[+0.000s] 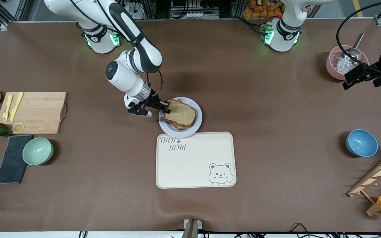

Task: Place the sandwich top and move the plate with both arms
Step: 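Lower the bread slice onto the egg toast and open the right gripper, then withdraw the right gripper while the left gripper reaches toward the plate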

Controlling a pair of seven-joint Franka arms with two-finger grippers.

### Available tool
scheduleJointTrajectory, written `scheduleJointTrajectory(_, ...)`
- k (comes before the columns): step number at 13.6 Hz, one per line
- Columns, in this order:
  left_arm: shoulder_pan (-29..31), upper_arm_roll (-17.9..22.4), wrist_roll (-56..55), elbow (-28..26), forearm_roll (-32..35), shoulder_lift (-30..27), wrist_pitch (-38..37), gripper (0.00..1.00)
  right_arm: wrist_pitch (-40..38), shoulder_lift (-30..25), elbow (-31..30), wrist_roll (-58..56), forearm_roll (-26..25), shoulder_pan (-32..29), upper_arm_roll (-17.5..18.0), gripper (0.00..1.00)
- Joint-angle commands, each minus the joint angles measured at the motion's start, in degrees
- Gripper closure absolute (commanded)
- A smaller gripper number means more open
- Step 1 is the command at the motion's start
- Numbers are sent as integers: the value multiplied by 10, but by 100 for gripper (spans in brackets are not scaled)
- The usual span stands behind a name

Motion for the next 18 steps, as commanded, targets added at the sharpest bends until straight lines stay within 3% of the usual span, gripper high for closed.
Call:
scheduleJointTrajectory(1, 0, -1, 9, -1, -6, 8, 10, 0, 7, -2, -1, 5, 12, 10, -7, 100)
scheduleJointTrajectory(8, -15, -10, 3, -5, -8, 32, 25, 0, 6, -2, 3, 12, 12, 7, -7, 85)
scheduleJointTrajectory(18, -19, -20, -2, -10, -13, 56, 42, 0, 4, -5, 7, 14, 12, 5, -9, 77)
